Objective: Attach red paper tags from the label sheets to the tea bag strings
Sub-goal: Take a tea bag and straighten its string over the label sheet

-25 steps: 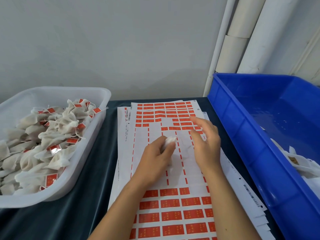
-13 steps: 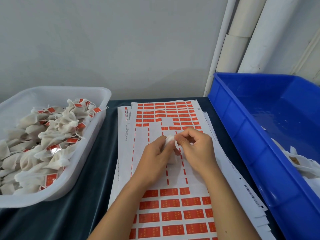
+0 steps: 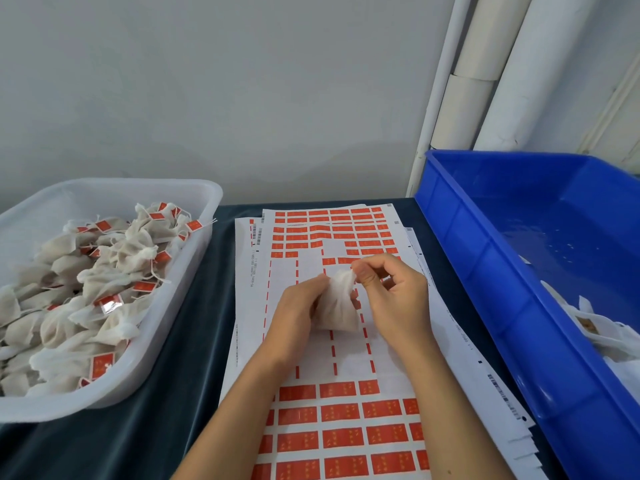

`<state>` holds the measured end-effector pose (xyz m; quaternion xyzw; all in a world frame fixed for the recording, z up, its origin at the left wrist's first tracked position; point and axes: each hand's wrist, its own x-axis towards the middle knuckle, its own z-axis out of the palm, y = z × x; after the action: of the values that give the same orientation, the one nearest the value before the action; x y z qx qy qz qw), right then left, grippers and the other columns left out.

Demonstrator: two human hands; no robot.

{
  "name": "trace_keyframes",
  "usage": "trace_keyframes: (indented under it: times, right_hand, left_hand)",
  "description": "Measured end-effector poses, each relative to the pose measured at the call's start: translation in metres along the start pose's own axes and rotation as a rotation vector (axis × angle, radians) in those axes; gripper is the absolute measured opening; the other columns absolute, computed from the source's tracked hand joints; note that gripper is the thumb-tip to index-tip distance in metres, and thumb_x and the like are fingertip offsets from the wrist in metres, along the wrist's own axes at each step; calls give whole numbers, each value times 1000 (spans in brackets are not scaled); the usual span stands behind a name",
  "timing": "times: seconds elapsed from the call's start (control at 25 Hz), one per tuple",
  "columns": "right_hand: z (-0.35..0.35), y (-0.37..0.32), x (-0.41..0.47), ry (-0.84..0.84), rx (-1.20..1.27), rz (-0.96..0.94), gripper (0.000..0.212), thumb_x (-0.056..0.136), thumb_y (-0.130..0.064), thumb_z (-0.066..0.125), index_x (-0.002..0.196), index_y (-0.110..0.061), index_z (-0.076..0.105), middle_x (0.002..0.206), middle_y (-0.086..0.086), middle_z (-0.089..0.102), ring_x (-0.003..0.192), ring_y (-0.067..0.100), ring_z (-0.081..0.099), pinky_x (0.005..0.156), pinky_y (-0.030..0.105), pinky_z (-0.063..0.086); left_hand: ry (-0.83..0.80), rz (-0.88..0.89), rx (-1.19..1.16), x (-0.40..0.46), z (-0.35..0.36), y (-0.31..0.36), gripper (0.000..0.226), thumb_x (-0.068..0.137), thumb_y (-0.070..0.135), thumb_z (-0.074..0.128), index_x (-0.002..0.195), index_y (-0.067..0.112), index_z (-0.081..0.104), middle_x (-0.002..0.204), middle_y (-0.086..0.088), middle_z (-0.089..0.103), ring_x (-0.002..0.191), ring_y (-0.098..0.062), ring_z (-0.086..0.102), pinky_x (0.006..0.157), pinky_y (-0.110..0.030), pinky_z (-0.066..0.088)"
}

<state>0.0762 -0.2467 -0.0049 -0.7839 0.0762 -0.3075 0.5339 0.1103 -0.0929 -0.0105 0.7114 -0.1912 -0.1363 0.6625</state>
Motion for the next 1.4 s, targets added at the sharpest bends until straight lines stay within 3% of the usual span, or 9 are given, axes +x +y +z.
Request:
trace_keyframes:
  times: [0.16,0.28,0.44,0.56,0.76,0.88,1.12,1.24,1.4]
  right_hand:
    - [-2,-4,2,50,61,-41,10,90,-52,65,90,-44,69,95,-29,72,94,0,68,72,11,54]
    - [-5,-5,3,56,108,-36,7,89,-52,66,88,-45,69,94,-33,71,97,-3,68,74,7,52]
    - [-3,-4,2,52,92,-38,9,89,-52,67,89,-43,71,94,-27,73,96,0,69,74,8,52]
    - [-2,-2,1,60,76,-18,14,90,-50,67,90,-37,72,93,-24,73,94,1,69,72,12,53]
    - [0,1,1,-21,-10,21,10,95,-49,66,91,-41,69,95,-29,70,96,-3,65,74,12,50]
    - [6,6,-2,-91,-122,-19,6,97,-42,68,91,-43,68,93,-31,68,97,-6,62,69,5,48]
    - [11,13,-6,-215,-375,-246,13,99,-41,62,107,-34,70,105,-20,70,93,0,63,87,13,50]
    - [9,9,-7,-186,-379,-322,17,99,-44,59,107,-32,70,106,-18,70,92,-1,61,86,12,51]
    - [6,2,-5,-114,-354,-340,18,98,-44,58,104,-31,67,106,-18,65,95,-1,59,83,9,48]
  left_hand:
    - [-32,-4,-102,-2,0,7,26,103,30,57,85,21,74,99,-2,78,93,-24,75,79,-30,62]
    - [-46,-32,-15,-2,-1,5,19,95,40,67,82,26,68,100,-5,73,97,-30,72,85,-40,64]
    - [-132,-102,-104,-2,-2,5,27,90,44,63,104,20,66,102,-8,73,98,-28,73,94,-40,61]
    - [-157,-144,-59,-4,-2,5,32,90,52,55,98,29,75,99,3,72,99,-24,73,96,-41,60]
    - [-88,-86,-295,-3,-6,5,36,96,45,56,100,13,72,100,-10,68,93,-24,67,95,-48,60]
    - [-29,-73,-403,-2,-7,9,35,97,50,59,108,21,75,112,-7,69,105,-22,69,93,-40,59]
    - [130,-79,-314,2,-5,10,42,94,62,55,126,41,72,130,9,72,122,-20,68,101,-42,58]
    - [180,-14,-127,3,-3,8,38,100,57,53,118,34,76,121,11,75,113,-18,72,97,-38,59]
    - [129,49,89,4,0,6,41,109,32,49,78,12,67,72,-7,63,67,-22,58,70,-34,50]
